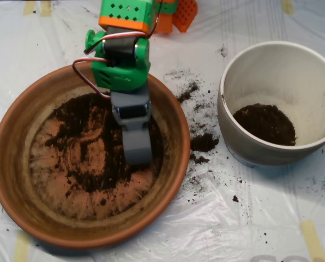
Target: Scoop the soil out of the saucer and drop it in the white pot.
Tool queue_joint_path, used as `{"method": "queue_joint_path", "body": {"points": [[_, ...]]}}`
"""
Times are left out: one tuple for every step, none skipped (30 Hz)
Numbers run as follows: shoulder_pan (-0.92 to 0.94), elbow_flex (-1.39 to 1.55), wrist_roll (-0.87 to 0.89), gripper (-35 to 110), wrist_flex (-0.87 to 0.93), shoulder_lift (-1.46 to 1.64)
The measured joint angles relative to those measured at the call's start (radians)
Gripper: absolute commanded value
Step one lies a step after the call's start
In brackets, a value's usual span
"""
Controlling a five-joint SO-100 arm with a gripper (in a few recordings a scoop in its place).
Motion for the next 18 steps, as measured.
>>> {"method": "queue_joint_path", "body": {"points": [[0.000, 0.000, -0.014, 31, -0.005, 0.002], [0.000, 0.000, -0.026, 27, -0.012, 0.006], [0.000, 0.003, -0.034, 22, -0.020, 0.014], [-0.002, 0.012, -0.038, 17, -0.025, 0.017], [-0.006, 0.006, -0.044, 12, -0.025, 0.018], [-0.009, 0.009, -0.052, 10, -0.032, 0.028], [-0.014, 0.009, -0.061, 10, -0.041, 0.034], [-0.014, 0.021, -0.060, 10, -0.044, 0.038], [-0.015, 0.023, -0.061, 10, -0.048, 0.043], [-0.015, 0.029, -0.067, 10, -0.057, 0.043], [-0.014, 0.031, -0.075, 10, -0.064, 0.043], [-0.011, 0.037, -0.083, 10, -0.074, 0.046], [-0.009, 0.041, -0.094, 10, -0.078, 0.049], [-0.006, 0.044, -0.103, 9, -0.078, 0.051], [0.000, 0.046, -0.114, 9, -0.078, 0.052], [0.008, 0.054, -0.126, 7, -0.078, 0.060], [0.014, 0.054, -0.138, 1, -0.078, 0.060], [0.018, 0.054, -0.150, 0, -0.078, 0.061]]}}
